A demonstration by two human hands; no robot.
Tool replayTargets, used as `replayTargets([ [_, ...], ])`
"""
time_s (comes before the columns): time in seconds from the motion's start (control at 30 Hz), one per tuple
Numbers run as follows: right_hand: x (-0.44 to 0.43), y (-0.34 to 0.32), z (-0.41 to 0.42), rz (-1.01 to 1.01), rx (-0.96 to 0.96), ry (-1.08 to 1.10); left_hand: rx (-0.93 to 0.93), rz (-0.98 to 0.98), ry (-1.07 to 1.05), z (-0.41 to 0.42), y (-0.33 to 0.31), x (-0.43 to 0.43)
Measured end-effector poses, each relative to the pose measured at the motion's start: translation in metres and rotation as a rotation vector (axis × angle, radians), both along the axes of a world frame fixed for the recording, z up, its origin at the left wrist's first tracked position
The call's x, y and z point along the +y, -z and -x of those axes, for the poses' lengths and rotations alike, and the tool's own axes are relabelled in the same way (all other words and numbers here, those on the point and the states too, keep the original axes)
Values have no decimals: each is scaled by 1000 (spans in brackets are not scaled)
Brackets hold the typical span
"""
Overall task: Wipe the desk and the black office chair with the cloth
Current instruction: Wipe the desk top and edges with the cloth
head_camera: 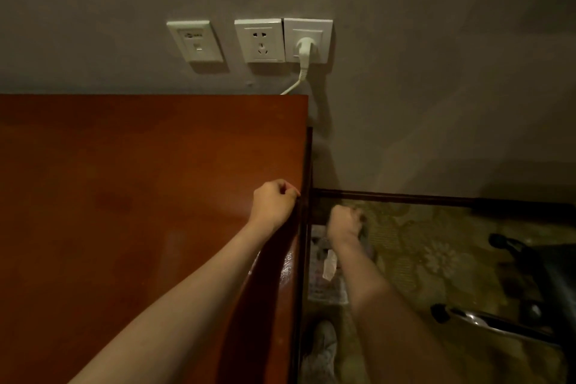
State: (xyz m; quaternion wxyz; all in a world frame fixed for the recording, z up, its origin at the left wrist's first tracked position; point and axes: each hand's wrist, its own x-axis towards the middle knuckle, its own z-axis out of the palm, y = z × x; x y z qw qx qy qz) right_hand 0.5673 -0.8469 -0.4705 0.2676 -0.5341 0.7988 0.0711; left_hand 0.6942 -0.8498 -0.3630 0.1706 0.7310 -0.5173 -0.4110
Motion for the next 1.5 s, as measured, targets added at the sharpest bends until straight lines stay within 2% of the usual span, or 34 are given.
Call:
replayTargets([
  [0.07,5,4,11,43,-51,14,7,-1,-1,1,0,-3],
  [0.2,-8,-4,4,307,-335,108,18,1,-18,8,0,-6],
  [0.3,-37,-22,-13,425,-440,18,-6,6,-3,9,-1,-8],
  [0.43,-24,-17,-12,276,-341,-287,-30,4,-10,2,0,-4],
  [0.53,-2,-11,-8,137,-146,-522,-32,-6,-4,-1,-2,1],
  [0.63,-12,-27,-6,90,41,-561,-43,12,25,4,-8,4],
  [0.73,-16,-34,-1,138,29,-413,-24,21,42,9,-15,8],
  [0.8,-12,-31,-3,241,-120,-242,-28,27,40,7,-16,12],
  [0.87,-5,-27,-10,280,-284,-215,-37,32,29,4,-16,15],
  [0.97,10,-14,-12,133,-235,-387,-26,28,3,2,-15,21],
  [1.07,21,-9,-5,21,-99,-317,-16,16,-11,0,-17,27],
  [1.13,27,-13,-2,90,-65,-250,3,16,0,-1,-21,30],
  [1.2,30,-17,-1,199,-182,-126,13,20,-5,-4,-25,33],
  [1.3,36,-34,1,401,-500,183,67,15,-80,-10,-29,41],
  [1.37,40,-50,-5,527,-616,323,78,12,-129,-12,-30,49],
  [1.43,51,-65,-16,602,-672,345,53,5,-131,-16,-32,58],
  [1.5,62,-71,-24,554,-640,220,45,3,-115,-20,-34,67],
])
